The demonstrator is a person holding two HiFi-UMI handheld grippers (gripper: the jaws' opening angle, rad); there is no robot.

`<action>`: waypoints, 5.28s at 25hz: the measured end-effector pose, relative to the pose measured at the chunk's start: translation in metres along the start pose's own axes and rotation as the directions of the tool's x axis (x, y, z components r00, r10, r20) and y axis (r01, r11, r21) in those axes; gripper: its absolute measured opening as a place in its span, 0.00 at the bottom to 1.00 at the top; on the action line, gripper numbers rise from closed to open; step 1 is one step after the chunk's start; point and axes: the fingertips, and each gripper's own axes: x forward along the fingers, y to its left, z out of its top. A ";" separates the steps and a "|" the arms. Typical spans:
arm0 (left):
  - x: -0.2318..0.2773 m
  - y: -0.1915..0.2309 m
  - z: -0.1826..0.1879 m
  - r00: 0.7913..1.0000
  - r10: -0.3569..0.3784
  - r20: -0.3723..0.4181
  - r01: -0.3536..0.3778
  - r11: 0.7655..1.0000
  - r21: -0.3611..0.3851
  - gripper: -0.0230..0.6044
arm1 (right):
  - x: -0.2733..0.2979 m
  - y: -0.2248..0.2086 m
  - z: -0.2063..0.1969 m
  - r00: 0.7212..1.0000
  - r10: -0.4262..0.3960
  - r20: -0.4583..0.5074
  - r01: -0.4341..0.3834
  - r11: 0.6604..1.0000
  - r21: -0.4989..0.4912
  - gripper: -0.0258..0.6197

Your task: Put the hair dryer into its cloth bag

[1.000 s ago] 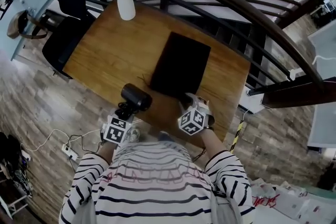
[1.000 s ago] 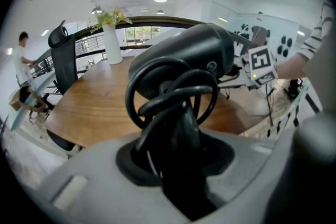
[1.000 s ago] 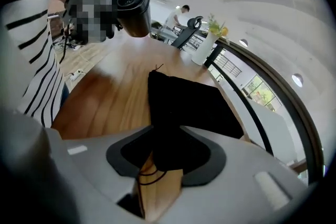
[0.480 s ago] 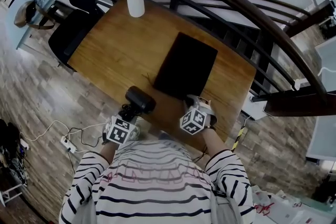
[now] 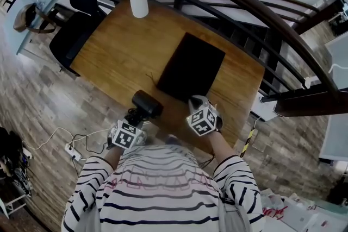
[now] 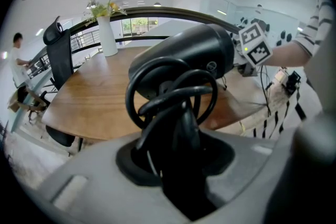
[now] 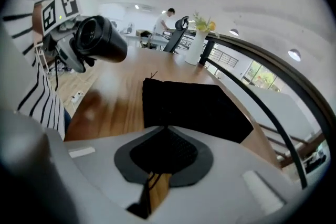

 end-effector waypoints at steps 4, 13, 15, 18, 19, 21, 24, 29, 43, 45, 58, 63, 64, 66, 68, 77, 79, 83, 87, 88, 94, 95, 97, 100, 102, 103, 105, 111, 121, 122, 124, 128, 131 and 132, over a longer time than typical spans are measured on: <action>0.005 0.001 -0.007 1.000 -0.018 -0.013 0.018 1.000 0.020 0.28 | -0.005 0.005 0.014 0.998 0.033 0.059 -0.044 0.980 0.194 0.05; 0.017 -0.013 -0.011 0.992 -0.097 -0.076 0.108 0.981 0.164 0.28 | -0.024 0.021 0.037 0.986 0.032 0.164 -0.098 0.906 0.411 0.06; 0.022 -0.019 -0.011 0.988 -0.118 -0.097 0.136 0.968 0.209 0.28 | -0.026 0.025 0.038 0.985 0.029 0.168 -0.098 0.903 0.418 0.06; 0.029 -0.028 -0.011 0.981 -0.143 -0.129 0.173 0.947 0.269 0.28 | -0.028 0.029 0.039 0.985 0.026 0.173 -0.098 0.899 0.426 0.05; 0.031 -0.030 -0.011 0.979 -0.149 -0.139 0.184 0.940 0.286 0.28 | -0.029 0.031 0.040 0.984 0.024 0.176 -0.098 0.898 0.429 0.05; 0.037 -0.035 -0.011 0.974 -0.160 -0.157 0.203 0.926 0.317 0.28 | -0.031 0.033 0.040 0.983 0.019 0.180 -0.097 0.896 0.433 0.06; 0.045 -0.041 -0.007 0.968 -0.170 -0.183 0.225 0.909 0.350 0.28 | -0.034 0.035 0.039 0.983 0.013 0.184 -0.094 0.892 0.442 0.06; 0.062 -0.046 0.001 0.963 -0.165 -0.215 0.236 0.900 0.368 0.28 | -0.040 0.035 0.037 0.981 0.001 0.196 -0.093 0.883 0.460 0.05; 0.076 -0.045 0.022 0.955 -0.128 -0.266 0.211 0.928 0.309 0.28 | -0.056 0.023 0.036 0.971 -0.057 0.231 -0.076 0.846 0.527 0.05; 0.078 -0.044 0.026 0.955 -0.119 -0.271 0.202 0.932 0.302 0.28 | -0.056 0.021 0.039 0.969 -0.054 0.241 -0.083 0.848 0.523 0.05; 0.096 -0.052 0.072 0.962 -0.091 -0.256 0.157 0.956 0.248 0.28 | -0.073 0.014 0.065 0.940 -0.050 0.337 -0.129 0.863 0.489 0.05; 0.107 -0.049 0.088 0.966 -0.098 -0.239 0.147 0.969 0.199 0.28 | -0.070 0.012 0.067 0.934 -0.034 0.356 -0.153 0.861 0.486 0.05; 0.110 -0.050 0.092 0.968 -0.098 -0.231 0.144 0.971 0.193 0.28 | -0.071 0.010 0.066 0.933 -0.031 0.359 -0.159 0.859 0.487 0.05; 0.113 -0.051 0.098 0.969 -0.101 -0.224 0.142 0.974 0.176 0.28 | -0.071 0.007 0.065 0.930 -0.024 0.367 -0.170 0.856 0.488 0.05; 0.116 -0.053 0.105 0.973 -0.103 -0.208 0.139 0.976 0.167 0.28 | -0.071 0.005 0.066 0.926 -0.014 0.376 -0.186 0.853 0.488 0.05; 0.134 -0.061 0.138 0.985 -0.108 -0.138 0.126 0.983 0.130 0.28 | -0.072 -0.001 0.063 0.904 0.067 0.422 -0.274 0.849 0.452 0.05; 0.139 -0.061 0.146 0.987 -0.111 -0.116 0.124 0.986 0.110 0.28 | -0.073 -0.005 0.062 0.898 0.081 0.433 -0.297 0.838 0.459 0.05; 0.145 -0.059 0.165 0.992 -0.096 -0.078 0.103 0.991 0.089 0.28 | -0.075 -0.010 0.059 0.880 0.113 0.462 -0.346 0.818 0.459 0.05; 0.159 -0.064 0.174 0.988 -0.145 -0.062 0.147 0.989 0.028 0.28 | -0.073 -0.018 0.053 0.867 0.132 0.481 -0.381 0.796 0.470 0.05; 0.162 -0.068 0.177 0.985 -0.161 -0.062 0.163 0.987 0.018 0.28 | -0.072 -0.019 0.050 0.865 0.138 0.483 -0.388 0.793 0.469 0.05; 0.174 -0.081 0.204 0.978 -0.206 -0.040 0.205 0.979 -0.017 0.28 | -0.073 -0.028 0.040 0.844 0.174 0.507 -0.438 0.769 0.466 0.05; 0.177 -0.082 0.208 0.976 -0.212 -0.039 0.211 0.977 -0.022 0.28 | -0.072 -0.031 0.039 0.843 0.172 0.509 -0.439 0.767 0.468 0.05; 0.182 -0.083 0.213 0.974 -0.221 -0.039 0.220 0.975 -0.024 0.28 | -0.071 -0.035 0.038 0.841 0.170 0.514 -0.442 0.763 0.471 0.05; 0.190 -0.083 0.219 0.973 -0.228 -0.040 0.227 0.973 -0.027 0.28 | -0.069 -0.040 0.035 0.838 0.169 0.518 -0.447 0.757 0.476 0.05; 0.196 -0.082 0.223 0.973 -0.227 -0.041 0.225 0.974 -0.032 0.28 | -0.068 -0.043 0.031 0.839 0.167 0.519 -0.448 0.753 0.482 0.05; 0.199 -0.082 0.226 0.974 -0.222 -0.041 0.221 0.975 -0.032 0.28 | -0.068 -0.045 0.030 0.839 0.165 0.519 -0.447 0.752 0.485 0.05; 0.204 -0.082 0.233 0.978 -0.204 -0.042 0.203 0.979 -0.024 0.28 | -0.068 -0.049 0.026 0.840 0.158 0.518 -0.444 0.749 0.492 0.05; 0.214 -0.069 0.242 0.994 -0.087 -0.060 0.089 0.996 0.031 0.28 | -0.065 -0.054 0.019 0.852 0.147 0.503 -0.429 0.747 0.508 0.05; 0.215 -0.077 0.242 0.998 -0.047 -0.036 0.050 0.996 0.079 0.29 | -0.069 -0.052 0.007 0.862 0.140 0.487 -0.414 0.750 0.516 0.05; 0.214 -0.077 0.241 0.998 -0.045 -0.032 0.048 0.995 0.086 0.29 | -0.069 -0.051 0.007 0.862 0.141 0.487 -0.414 0.751 0.515 0.05; 0.213 -0.075 0.240 0.999 -0.042 -0.024 0.044 0.994 0.099 0.30 | -0.068 -0.050 0.007 0.861 0.143 0.488 -0.415 0.751 0.513 0.05; 0.211 -0.074 0.237 0.999 -0.049 -0.023 0.051 0.994 0.099 0.30 | -0.067 -0.049 0.009 0.861 0.149 0.486 -0.418 0.752 0.509 0.05; 0.207 -0.070 0.233 0.998 -0.044 -0.036 0.048 0.992 0.114 0.30 | -0.066 -0.045 0.009 0.862 0.150 0.484 -0.417 0.753 0.509 0.05; 0.207 -0.070 0.232 0.998 -0.049 -0.046 0.054 0.992 0.118 0.30 | -0.066 -0.045 0.009 0.863 0.149 0.482 -0.416 0.753 0.510 0.05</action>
